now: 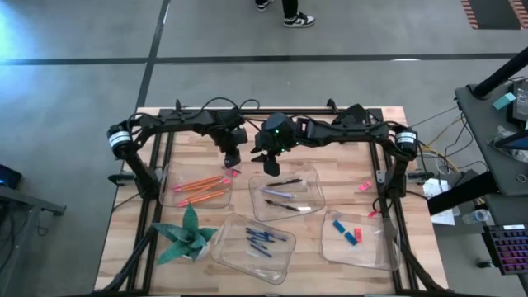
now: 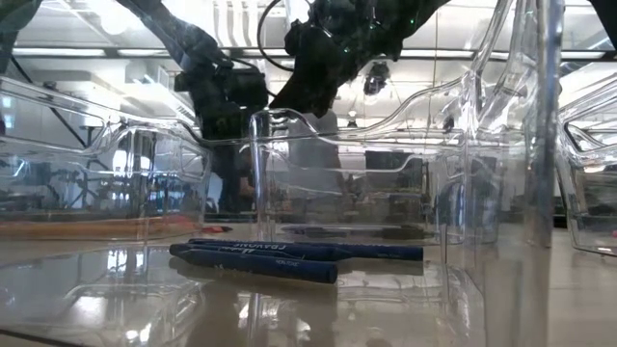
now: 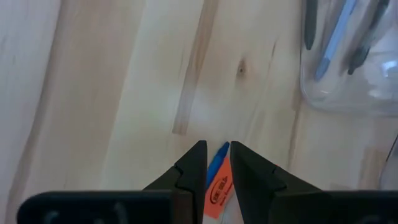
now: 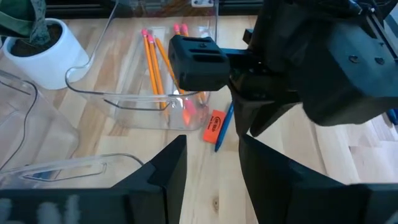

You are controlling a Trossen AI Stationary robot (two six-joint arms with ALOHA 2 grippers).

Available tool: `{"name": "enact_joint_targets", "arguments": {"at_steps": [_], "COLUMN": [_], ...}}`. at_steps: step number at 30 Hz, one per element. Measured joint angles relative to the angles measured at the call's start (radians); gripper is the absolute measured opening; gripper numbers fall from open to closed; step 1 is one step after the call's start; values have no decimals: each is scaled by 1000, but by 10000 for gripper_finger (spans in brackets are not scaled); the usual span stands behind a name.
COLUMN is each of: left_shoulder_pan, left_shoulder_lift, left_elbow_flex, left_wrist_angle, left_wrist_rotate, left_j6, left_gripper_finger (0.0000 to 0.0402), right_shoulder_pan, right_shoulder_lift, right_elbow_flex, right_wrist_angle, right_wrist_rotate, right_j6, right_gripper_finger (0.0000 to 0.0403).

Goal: Sort crayons/erasers/pens/pencils in bins
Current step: Put the blue crayon into the bottom left transparent bin

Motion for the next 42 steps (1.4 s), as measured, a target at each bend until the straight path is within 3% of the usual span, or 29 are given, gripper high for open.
{"name": "enact_joint_targets", "arguments": {"at_steps": [8, 13, 20, 31, 36, 42], "left_shoulder_pan": [16, 83, 136, 148, 147, 150], "left_shoulder_lift": [-1, -10, 10, 107, 138, 168], "left_elbow_flex": [6, 6, -22, -18, -18, -18], "left_wrist_angle": [-92, -167, -243, -292, -289, -274], "left_wrist_rotate": [29, 9, 151, 297, 303, 232], "left_j6": [-21, -21, -27, -235, -357, -366], "left_gripper_finger": [57, 57, 57, 57, 57, 57], "right_shoulder_pan": [0, 0, 0, 0, 0, 0], "right_shoulder_lift": [0, 0, 0, 0, 0, 0], "right_elbow_flex": [0, 0, 0, 0, 0, 0], "right_wrist_angle": [0, 0, 0, 1, 1, 1], "right_wrist_rotate": [0, 0, 0, 0, 0, 0], "right_j6": [0, 0, 0, 0, 0, 0], "right_gripper_finger": [137, 137, 137, 137, 137, 137]}}
